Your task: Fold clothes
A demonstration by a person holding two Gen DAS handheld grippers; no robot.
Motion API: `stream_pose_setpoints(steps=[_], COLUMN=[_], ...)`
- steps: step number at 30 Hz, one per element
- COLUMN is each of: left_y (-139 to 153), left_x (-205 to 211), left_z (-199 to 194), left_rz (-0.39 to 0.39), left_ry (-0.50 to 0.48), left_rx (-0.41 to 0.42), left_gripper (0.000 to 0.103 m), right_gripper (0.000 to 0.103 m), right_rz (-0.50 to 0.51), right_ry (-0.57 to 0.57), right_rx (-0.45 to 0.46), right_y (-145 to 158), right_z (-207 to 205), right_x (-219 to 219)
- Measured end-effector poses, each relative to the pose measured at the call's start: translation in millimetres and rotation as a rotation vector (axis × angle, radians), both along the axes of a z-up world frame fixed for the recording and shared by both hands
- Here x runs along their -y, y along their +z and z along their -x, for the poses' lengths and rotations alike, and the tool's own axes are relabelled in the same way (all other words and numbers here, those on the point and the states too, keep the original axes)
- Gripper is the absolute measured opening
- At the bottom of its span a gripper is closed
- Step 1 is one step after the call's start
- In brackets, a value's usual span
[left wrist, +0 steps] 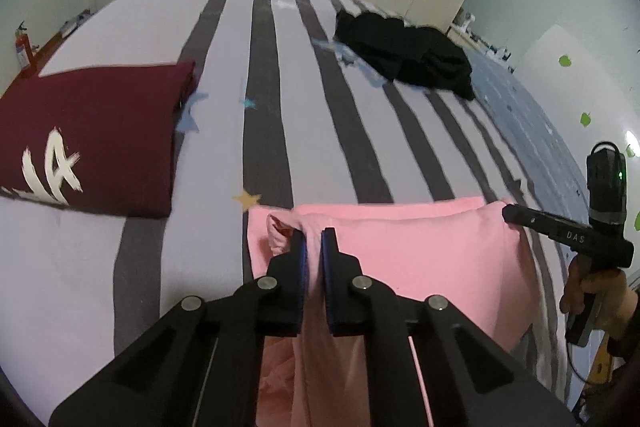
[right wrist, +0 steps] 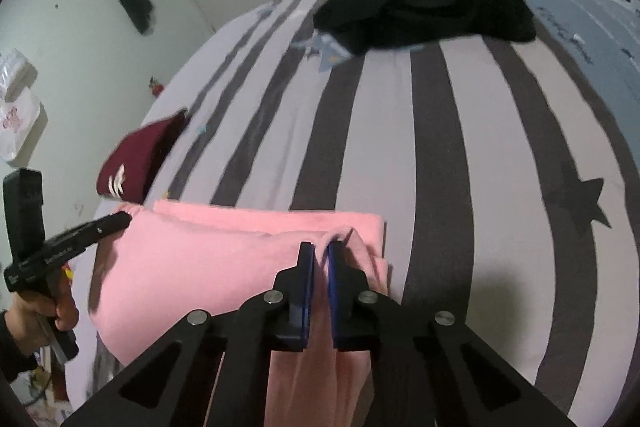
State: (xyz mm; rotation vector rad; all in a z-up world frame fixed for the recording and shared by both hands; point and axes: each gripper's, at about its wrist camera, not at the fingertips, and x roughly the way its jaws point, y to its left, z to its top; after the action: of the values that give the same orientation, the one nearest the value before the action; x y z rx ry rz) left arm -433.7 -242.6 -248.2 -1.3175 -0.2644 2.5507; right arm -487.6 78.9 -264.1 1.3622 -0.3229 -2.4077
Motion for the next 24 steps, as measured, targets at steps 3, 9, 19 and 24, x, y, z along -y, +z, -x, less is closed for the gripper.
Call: stream_pose_setpoints(steps=[3,9,19,24], left_y=[2,-30,-13,15], left_x=[-2,-10,11,7], left_z=[10,31,21,10], left_rz=[0.030,0.110,0.150,0.152], left_ry=[0.002,0.004,0.153,0.190], left_rx=[-0.003,0.066,-0.005,-0.090], left_gripper=[0.005,0.006,0.020,0.020], right_gripper=[0.005,0.005,0.026,0.027], right_rz=[0.013,-0.085,-0.149,-0.197], right_ry=[-0.030,-0.046,-0.131,-0.231], right_rx=[-0.009,0.052,0.000,-0.064], right_y=[7,-23,-23,1], right_z=[4,24,15,10], right_x=[-4,5,-21,-30])
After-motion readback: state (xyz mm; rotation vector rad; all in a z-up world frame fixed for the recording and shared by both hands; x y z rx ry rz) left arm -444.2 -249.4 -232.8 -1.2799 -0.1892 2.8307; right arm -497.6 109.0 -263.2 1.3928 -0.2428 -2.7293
